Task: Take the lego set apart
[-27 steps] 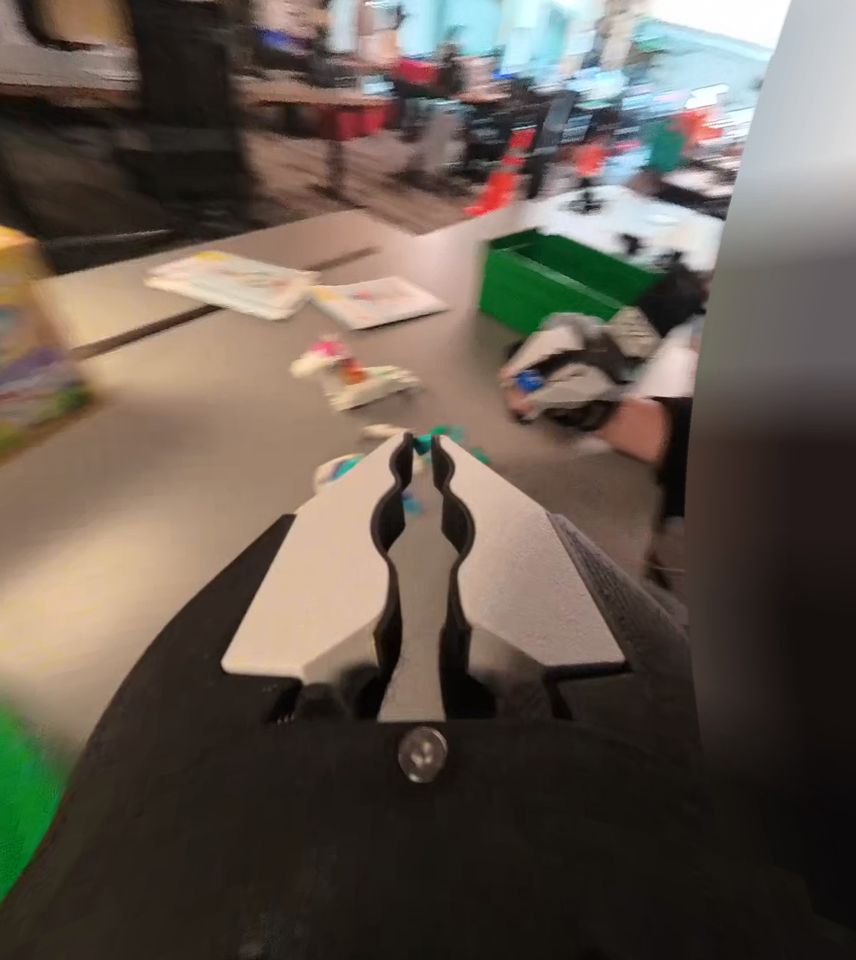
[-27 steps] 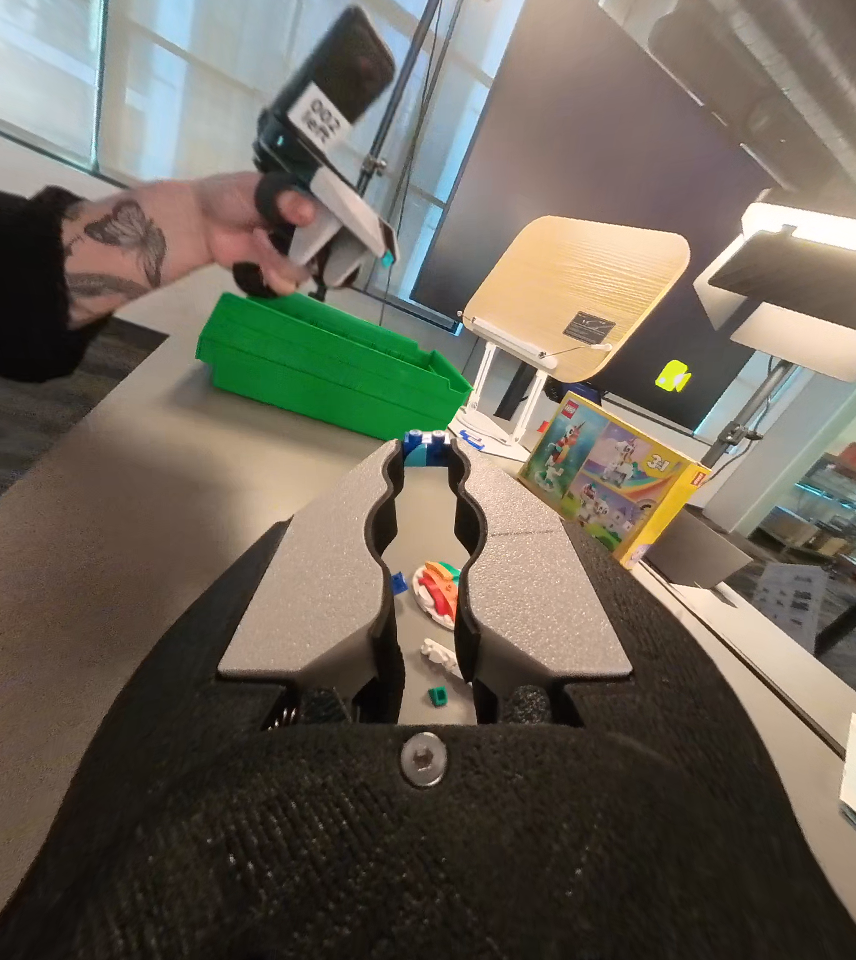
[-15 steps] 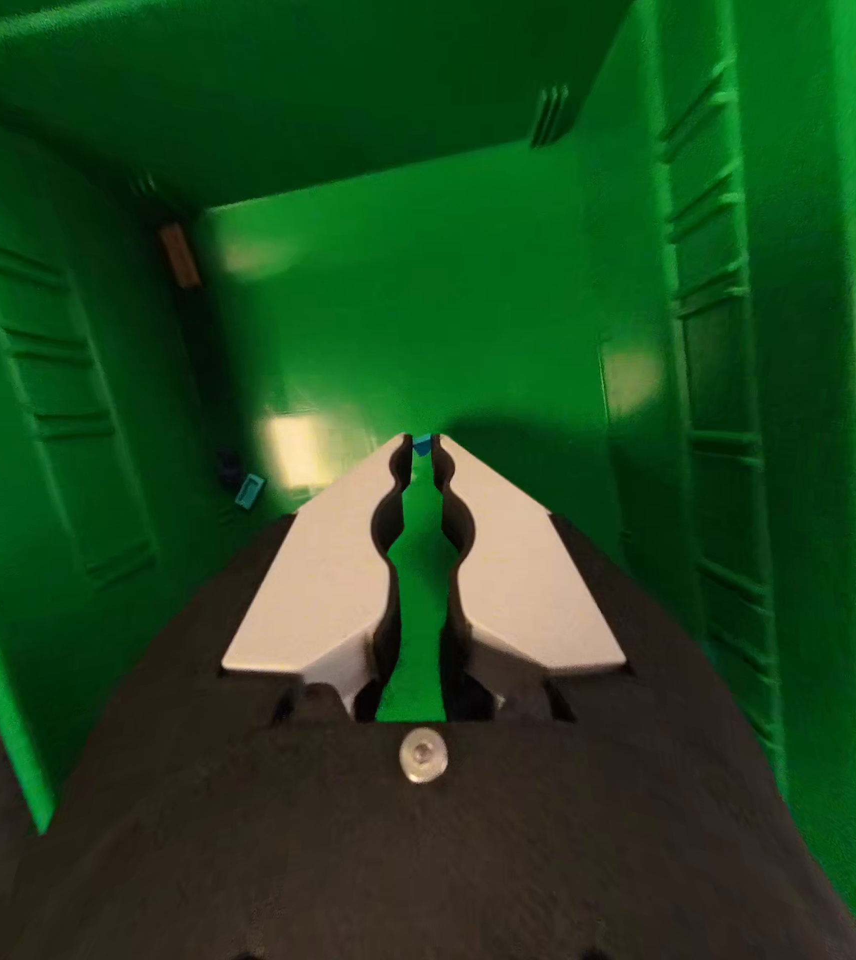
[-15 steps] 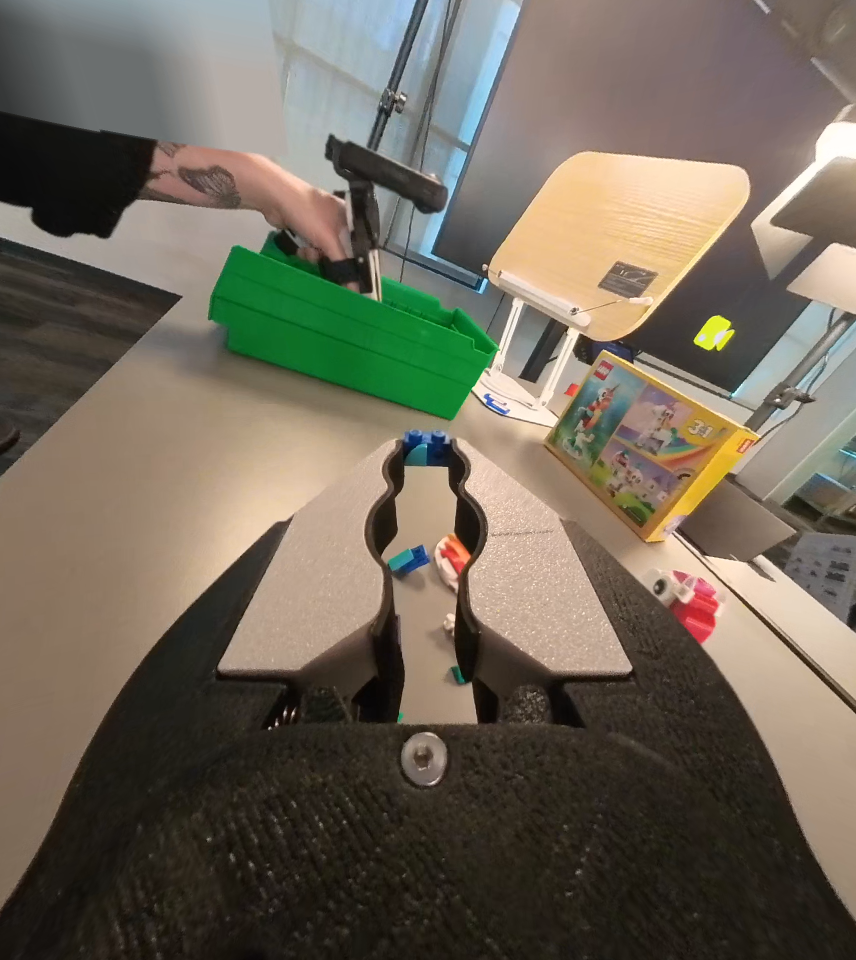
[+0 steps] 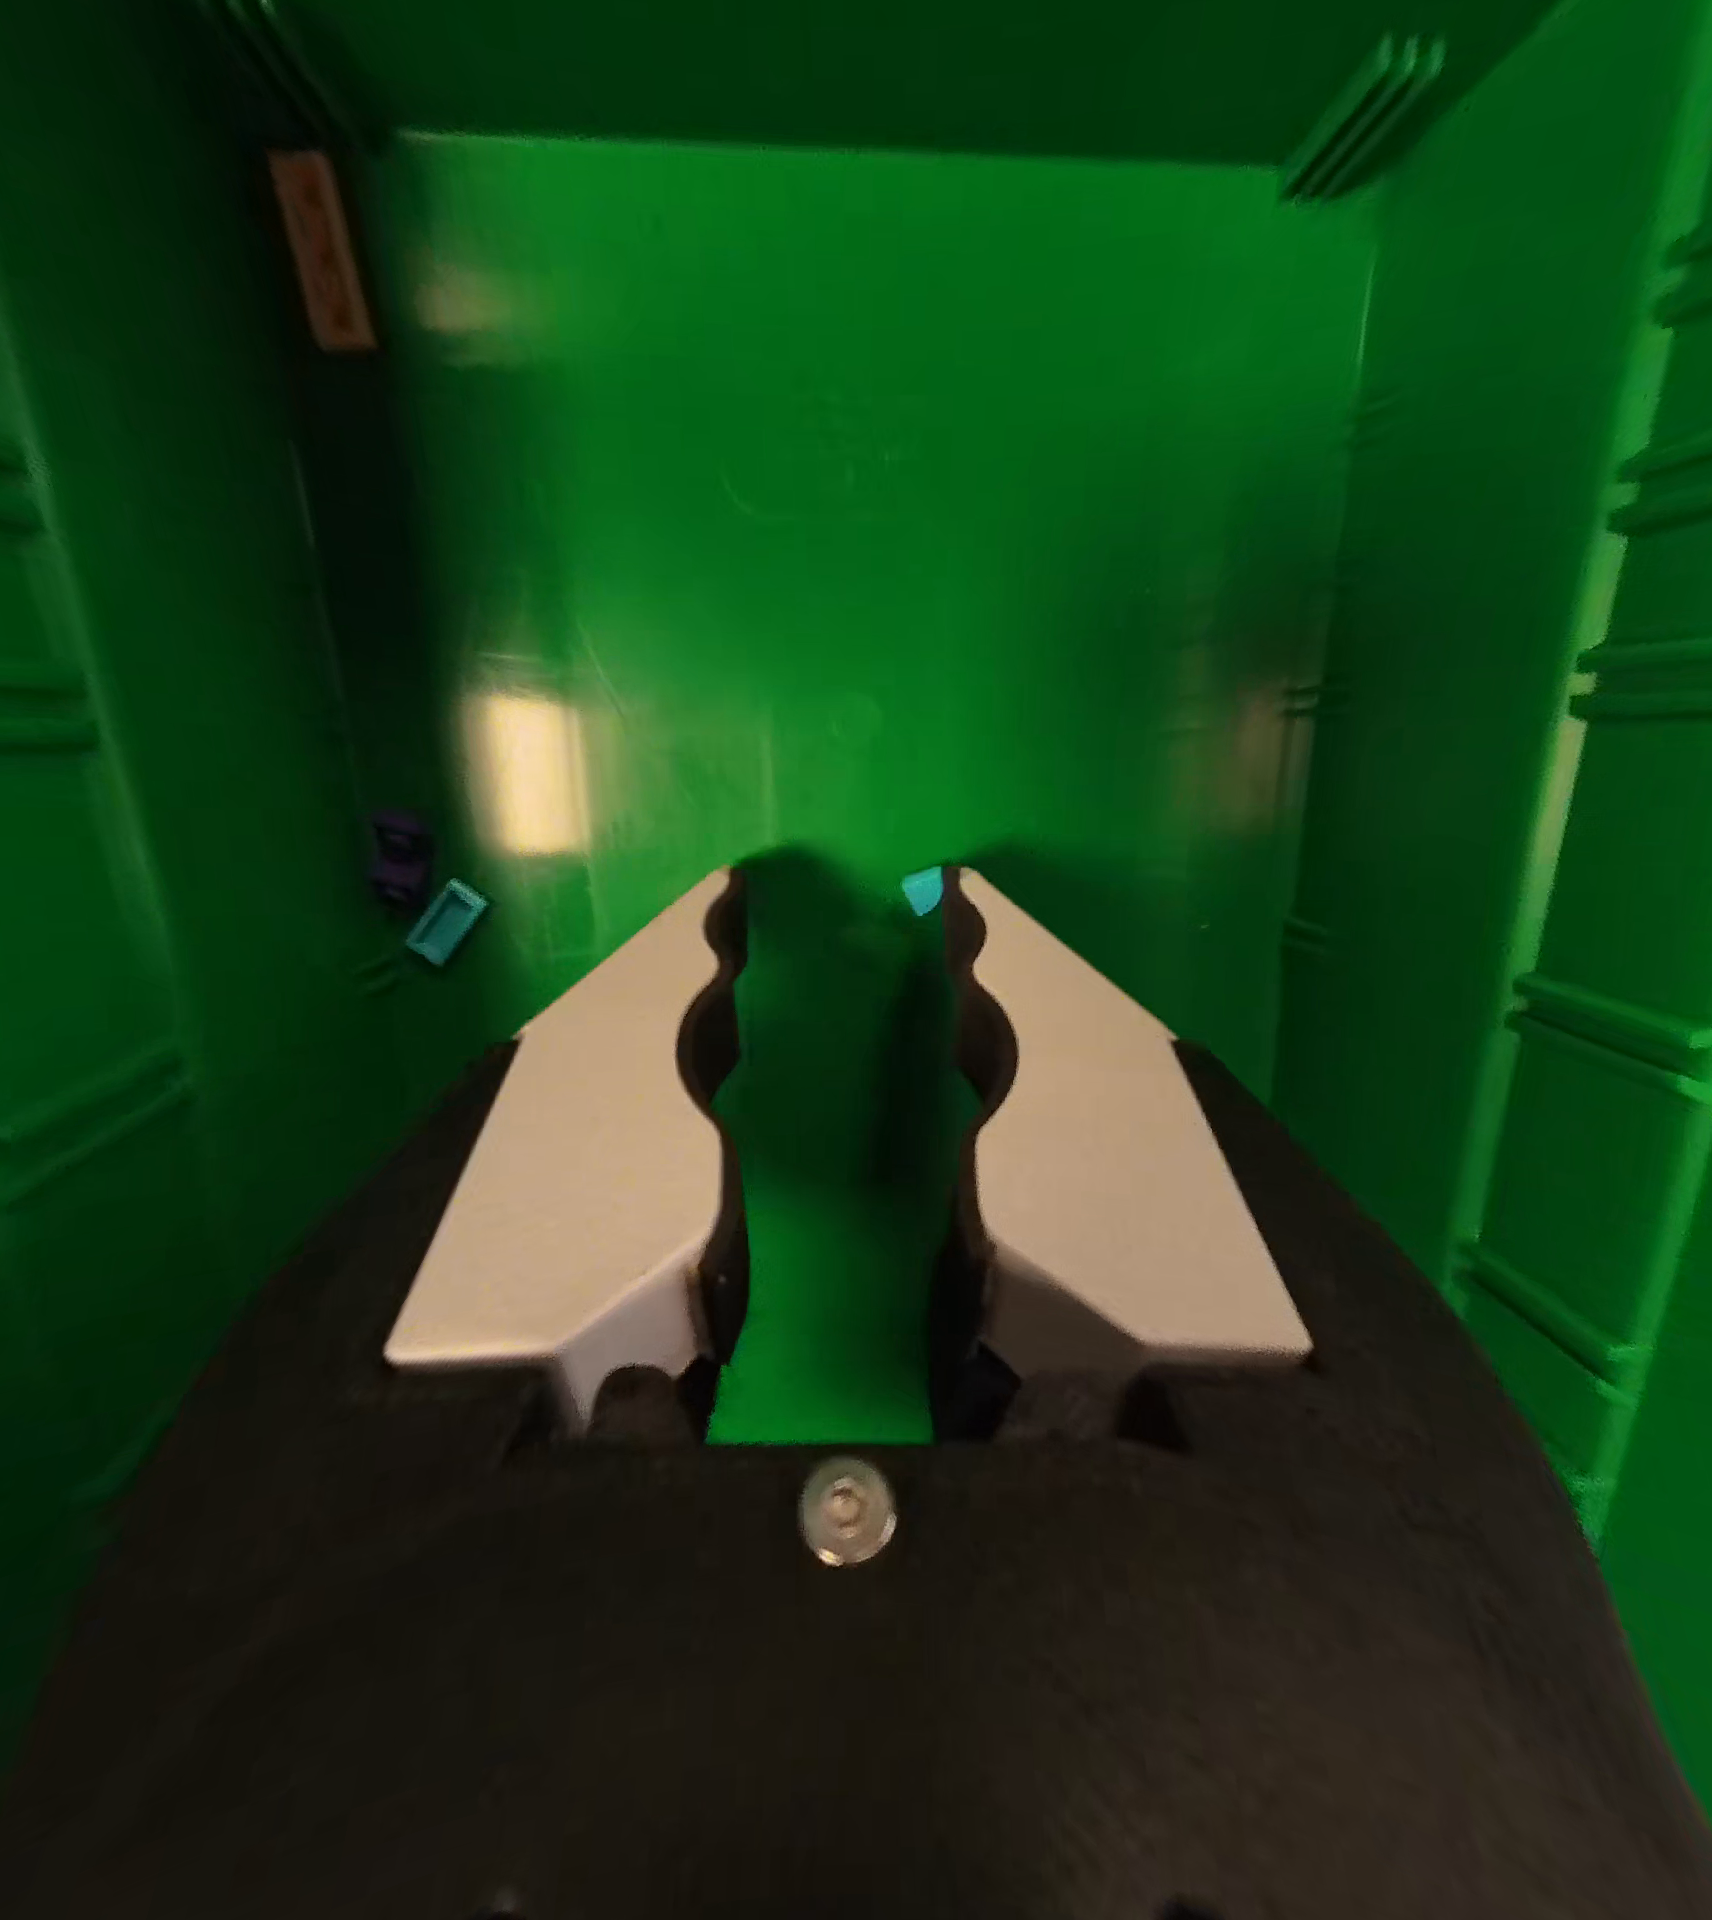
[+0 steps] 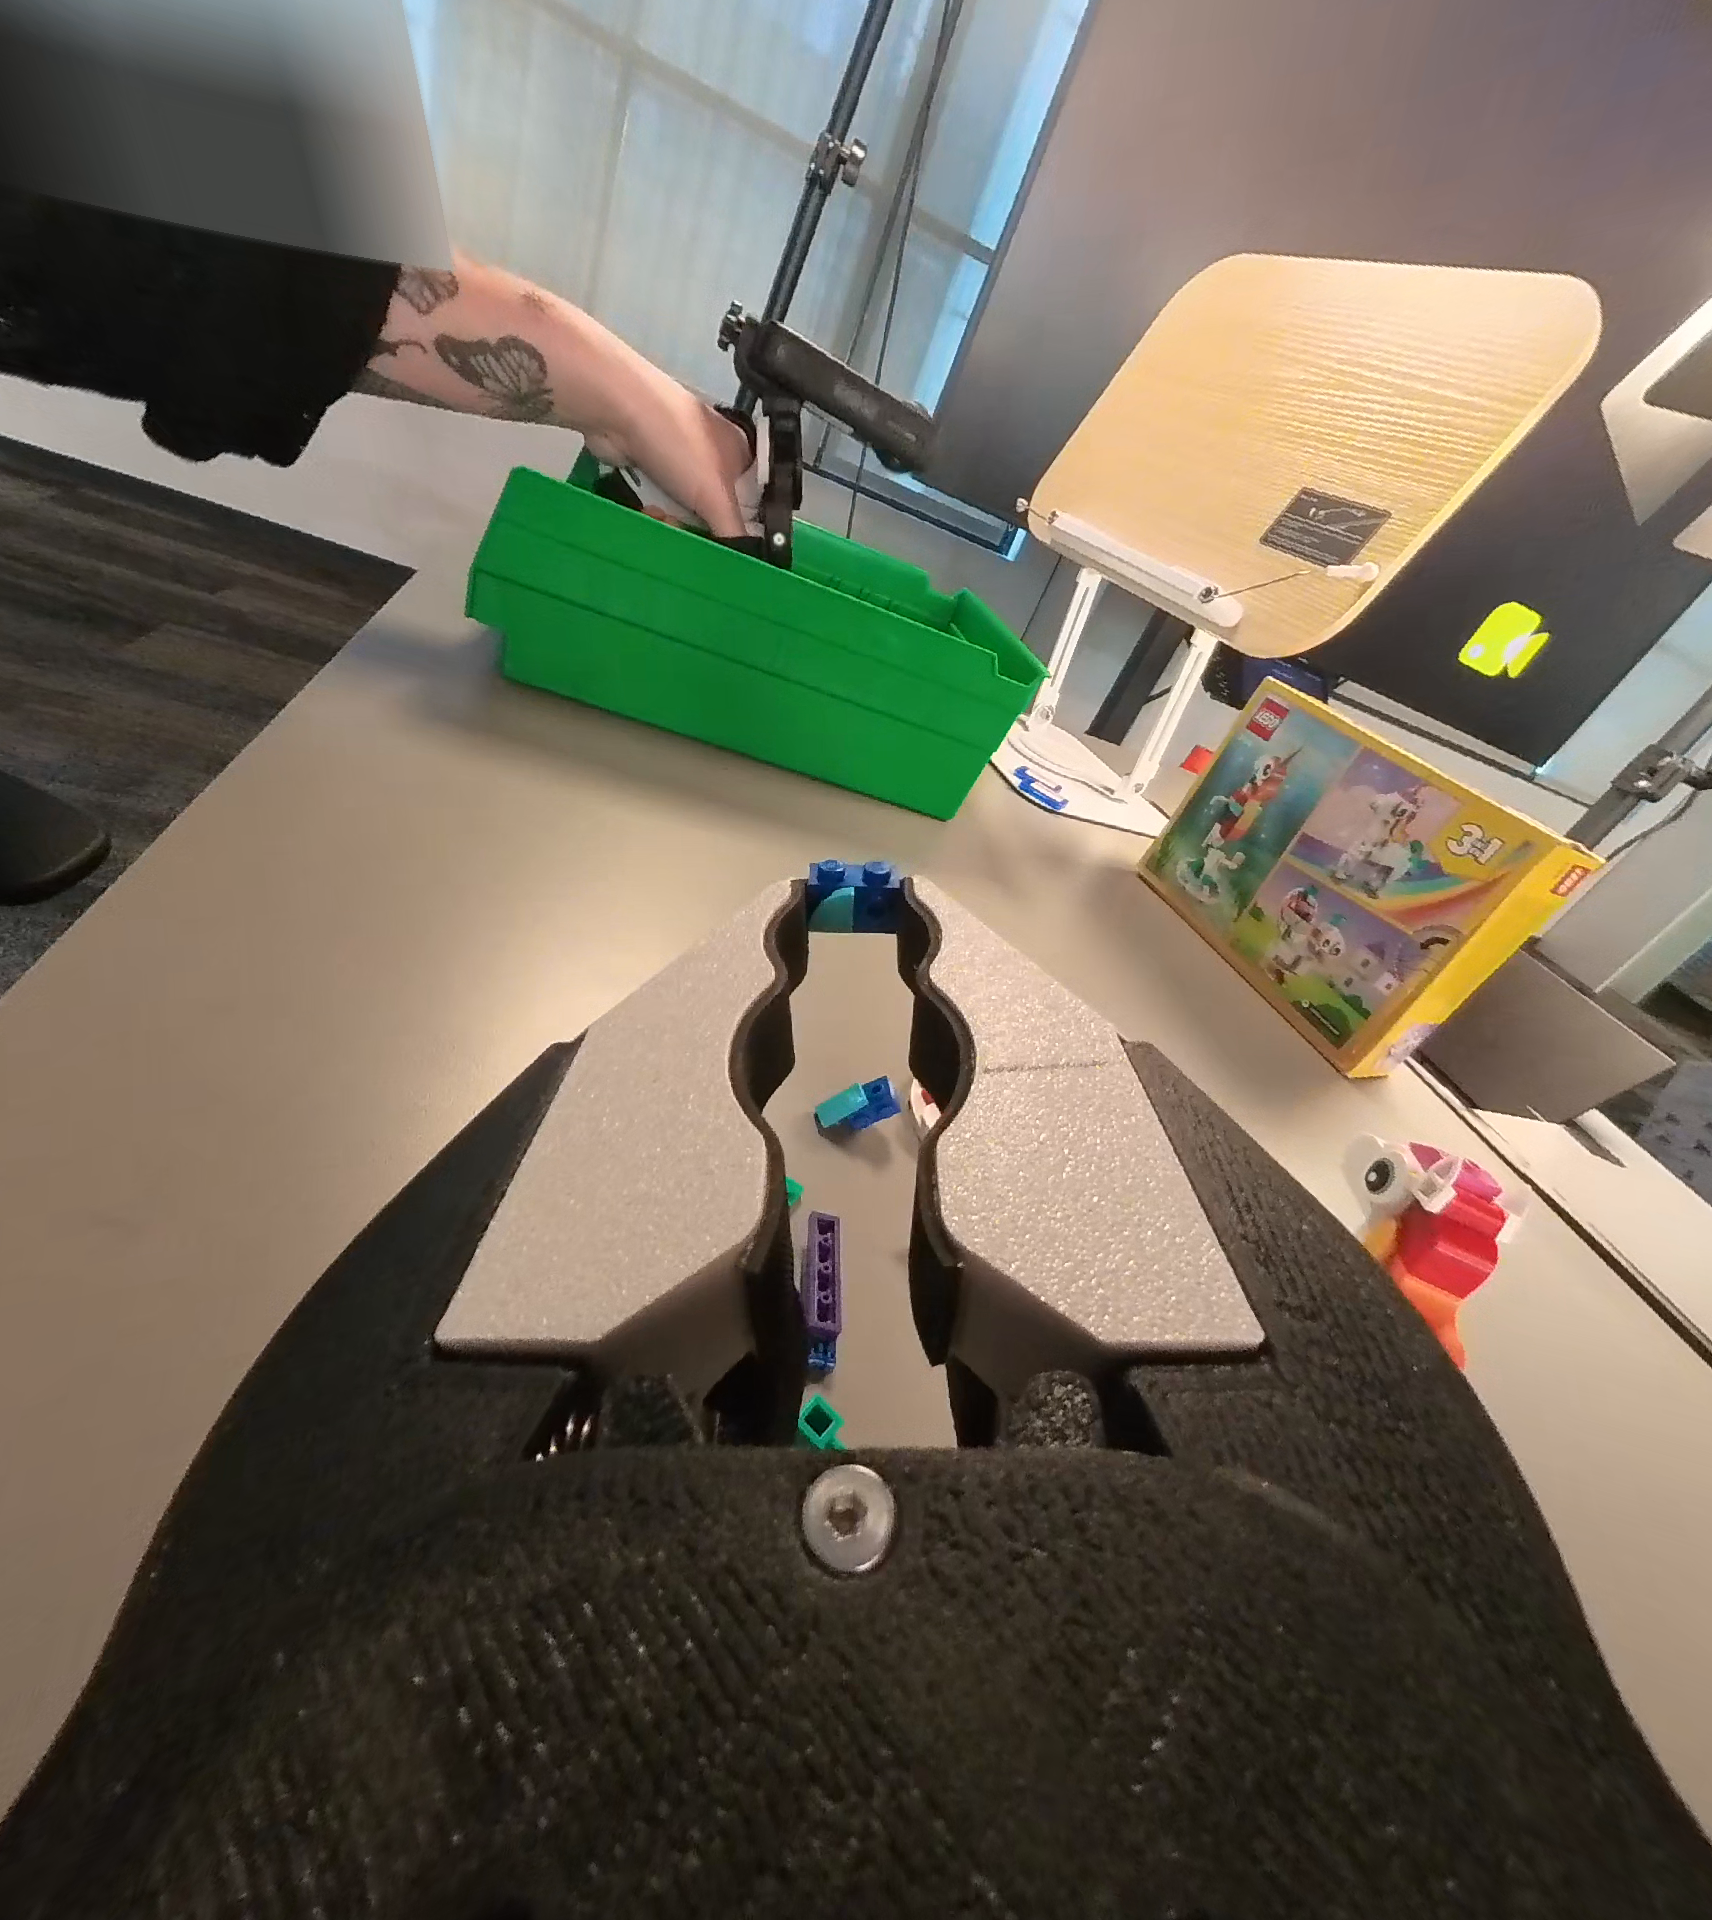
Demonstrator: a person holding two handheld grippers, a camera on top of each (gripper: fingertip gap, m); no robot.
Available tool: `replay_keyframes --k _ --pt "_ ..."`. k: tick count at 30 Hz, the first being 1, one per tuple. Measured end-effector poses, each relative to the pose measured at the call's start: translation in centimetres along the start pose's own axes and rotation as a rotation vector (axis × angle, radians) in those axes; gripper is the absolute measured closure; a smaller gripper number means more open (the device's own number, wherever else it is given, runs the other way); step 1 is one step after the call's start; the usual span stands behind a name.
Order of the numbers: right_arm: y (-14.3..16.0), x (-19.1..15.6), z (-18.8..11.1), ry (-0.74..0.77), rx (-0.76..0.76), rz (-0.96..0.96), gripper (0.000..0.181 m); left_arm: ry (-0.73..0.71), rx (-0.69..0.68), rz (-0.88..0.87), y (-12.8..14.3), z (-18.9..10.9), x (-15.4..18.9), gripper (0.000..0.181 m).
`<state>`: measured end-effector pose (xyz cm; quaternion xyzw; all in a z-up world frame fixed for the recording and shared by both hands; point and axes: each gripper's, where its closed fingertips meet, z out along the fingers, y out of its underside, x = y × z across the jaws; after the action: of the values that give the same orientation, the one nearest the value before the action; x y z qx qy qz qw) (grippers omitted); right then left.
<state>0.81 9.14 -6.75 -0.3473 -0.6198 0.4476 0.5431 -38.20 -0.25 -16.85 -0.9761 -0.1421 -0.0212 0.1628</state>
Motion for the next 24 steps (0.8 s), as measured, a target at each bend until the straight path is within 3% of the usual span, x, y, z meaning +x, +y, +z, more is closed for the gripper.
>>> replay_keyframes --k 3,5,8,11,14,18,20,24 --pt "0.0 0.3 -0.1 0.021 -0.003 -0.009 0.166 -0.061 0.201 0.014 -2.8 -2.8 -0.3 0.134" --pt "0.0 0.6 -0.1 0.051 -0.013 -0.033 0.166 -0.051 0.443 0.040 -5.3 -7.4 1.8 0.129" --pt "0.0 0.9 0.0 0.109 -0.034 -0.124 0.166 0.080 0.799 0.148 -6.6 -15.7 9.2 0.127" --pt "-0.3 0.5 0.3 0.131 -0.039 -0.199 0.166 0.132 0.957 0.351 -5.1 -19.6 17.4 0.123" --pt "0.0 0.3 0.6 0.155 -0.061 -0.267 0.166 0.183 0.930 0.531 -3.5 -17.8 24.4 0.121" --pt "0.9 0.3 0.6 0.201 -0.130 -0.444 0.166 0.521 0.810 0.697 -1.3 -12.8 34.3 0.122" --pt "1.3 0.1 0.8 0.211 -0.170 -0.554 0.166 0.657 0.732 0.731 -0.8 -10.3 37.4 0.123" --pt "2.7 -0.3 1.2 0.186 -0.240 -0.627 0.166 0.773 0.643 0.693 -1.9 -6.4 39.5 0.130"
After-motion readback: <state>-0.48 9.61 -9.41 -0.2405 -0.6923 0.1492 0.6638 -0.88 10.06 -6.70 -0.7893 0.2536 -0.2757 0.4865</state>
